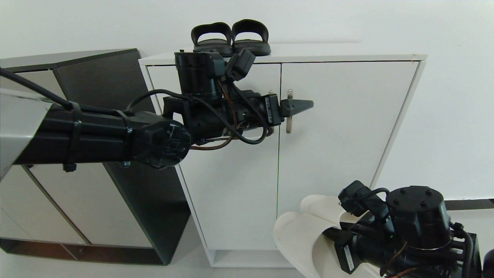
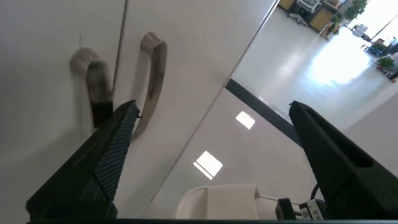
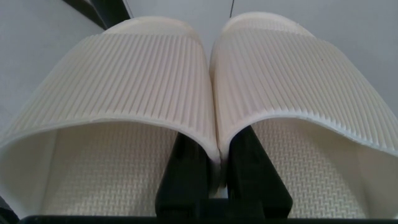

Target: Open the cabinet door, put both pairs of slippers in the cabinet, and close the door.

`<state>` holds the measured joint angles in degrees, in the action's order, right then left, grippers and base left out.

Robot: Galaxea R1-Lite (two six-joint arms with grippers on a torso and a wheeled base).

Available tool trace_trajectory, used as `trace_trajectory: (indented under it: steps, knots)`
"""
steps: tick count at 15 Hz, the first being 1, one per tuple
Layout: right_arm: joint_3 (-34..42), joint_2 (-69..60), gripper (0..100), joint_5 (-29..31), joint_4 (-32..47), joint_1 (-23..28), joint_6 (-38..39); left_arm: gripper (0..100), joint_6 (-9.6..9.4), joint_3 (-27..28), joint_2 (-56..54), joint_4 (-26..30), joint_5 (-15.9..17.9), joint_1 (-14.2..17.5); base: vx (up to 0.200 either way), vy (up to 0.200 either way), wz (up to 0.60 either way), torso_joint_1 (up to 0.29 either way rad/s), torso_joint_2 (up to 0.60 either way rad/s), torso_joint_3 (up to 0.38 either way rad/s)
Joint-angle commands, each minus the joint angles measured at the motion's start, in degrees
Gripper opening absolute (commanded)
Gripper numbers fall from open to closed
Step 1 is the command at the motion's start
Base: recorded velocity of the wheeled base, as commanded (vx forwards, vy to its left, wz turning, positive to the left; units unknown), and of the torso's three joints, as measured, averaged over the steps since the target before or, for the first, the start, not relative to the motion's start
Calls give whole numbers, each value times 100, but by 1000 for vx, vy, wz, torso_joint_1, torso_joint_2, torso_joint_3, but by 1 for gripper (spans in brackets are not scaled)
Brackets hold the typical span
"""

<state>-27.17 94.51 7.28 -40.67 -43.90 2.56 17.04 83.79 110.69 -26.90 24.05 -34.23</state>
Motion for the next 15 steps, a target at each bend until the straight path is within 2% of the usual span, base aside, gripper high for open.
trace_trajectory:
  steps: [1, 3, 7, 8, 12, 15]
  knots:
    - [1, 41, 0, 2, -3, -5, -1, 100, 1, 103, 119, -8, -15, 4, 0, 0, 0, 0, 0, 0]
    - [-7, 67, 0, 2, -11, -5, -1, 100, 1, 323, 295, 1, -120, -5, 0, 0, 0, 0, 0, 0]
    - [1, 76, 0, 2, -11, -5, -1, 100, 10, 454, 392, 186, -85, -93, 0, 0, 0, 0, 0, 0]
    - [19, 76, 0, 2, -11, -5, -1, 0, 10, 463, 409, 186, -85, -110, 0, 0, 0, 0, 0, 0]
    - [125, 50, 0, -33, -29, -13, -10, 0, 10, 437, 383, 177, -67, -128, 0, 0, 0, 0, 0, 0]
    - [274, -65, 0, -236, -20, -22, -98, 0, -34, 138, 199, 54, -120, -330, 0, 0, 0, 0, 0, 0]
